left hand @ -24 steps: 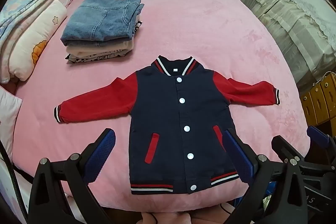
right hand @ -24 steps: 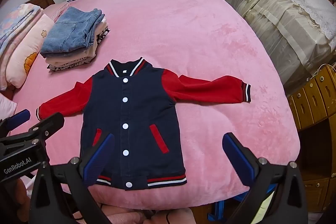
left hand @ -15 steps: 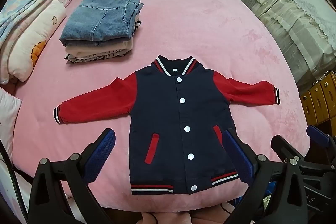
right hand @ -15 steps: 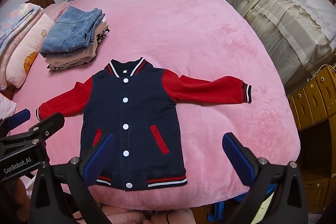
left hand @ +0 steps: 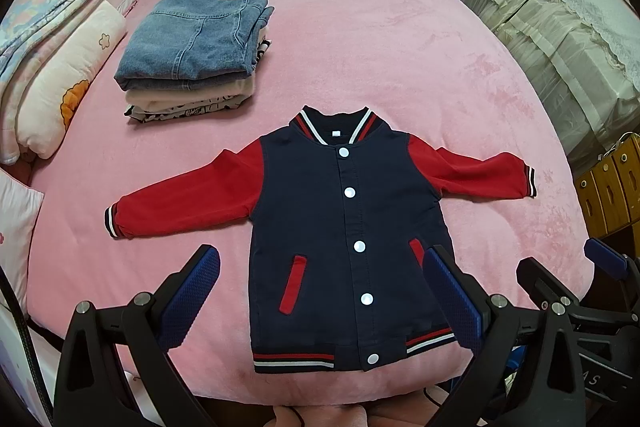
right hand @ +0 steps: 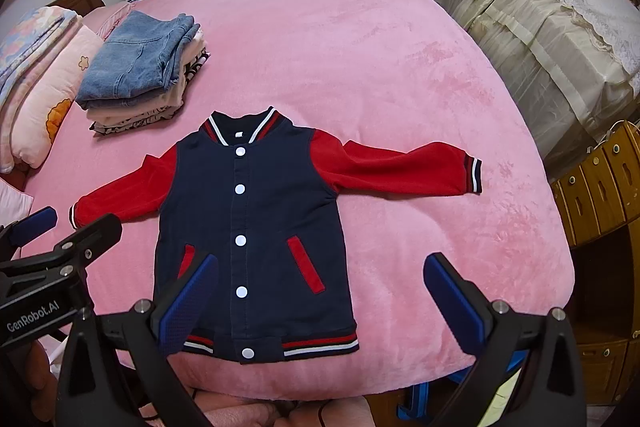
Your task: Fold large clothes
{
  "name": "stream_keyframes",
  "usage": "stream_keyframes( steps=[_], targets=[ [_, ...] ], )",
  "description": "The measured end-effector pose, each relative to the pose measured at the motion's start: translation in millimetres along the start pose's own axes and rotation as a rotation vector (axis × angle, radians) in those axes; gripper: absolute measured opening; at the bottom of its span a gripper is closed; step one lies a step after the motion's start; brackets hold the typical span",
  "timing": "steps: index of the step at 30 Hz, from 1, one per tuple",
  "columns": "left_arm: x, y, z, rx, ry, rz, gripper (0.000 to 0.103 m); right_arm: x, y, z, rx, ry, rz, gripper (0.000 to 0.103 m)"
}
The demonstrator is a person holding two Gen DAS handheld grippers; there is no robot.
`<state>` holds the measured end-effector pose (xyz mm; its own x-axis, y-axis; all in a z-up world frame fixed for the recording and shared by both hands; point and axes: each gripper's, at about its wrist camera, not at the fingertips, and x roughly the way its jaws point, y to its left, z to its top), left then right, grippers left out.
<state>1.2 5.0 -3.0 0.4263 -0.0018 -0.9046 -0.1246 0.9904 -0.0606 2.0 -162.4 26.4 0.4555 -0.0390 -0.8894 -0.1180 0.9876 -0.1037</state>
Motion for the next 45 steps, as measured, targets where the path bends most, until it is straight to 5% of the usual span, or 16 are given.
stream_keyframes(
  steps=[45],
  targets=[
    [-0.8, -1.5, 8.1, 0.022, -0.001, 0.001, 0.1, -14.4, 7.1, 1.0, 0.026, -0.023, -0.018, 0.102]
  ],
)
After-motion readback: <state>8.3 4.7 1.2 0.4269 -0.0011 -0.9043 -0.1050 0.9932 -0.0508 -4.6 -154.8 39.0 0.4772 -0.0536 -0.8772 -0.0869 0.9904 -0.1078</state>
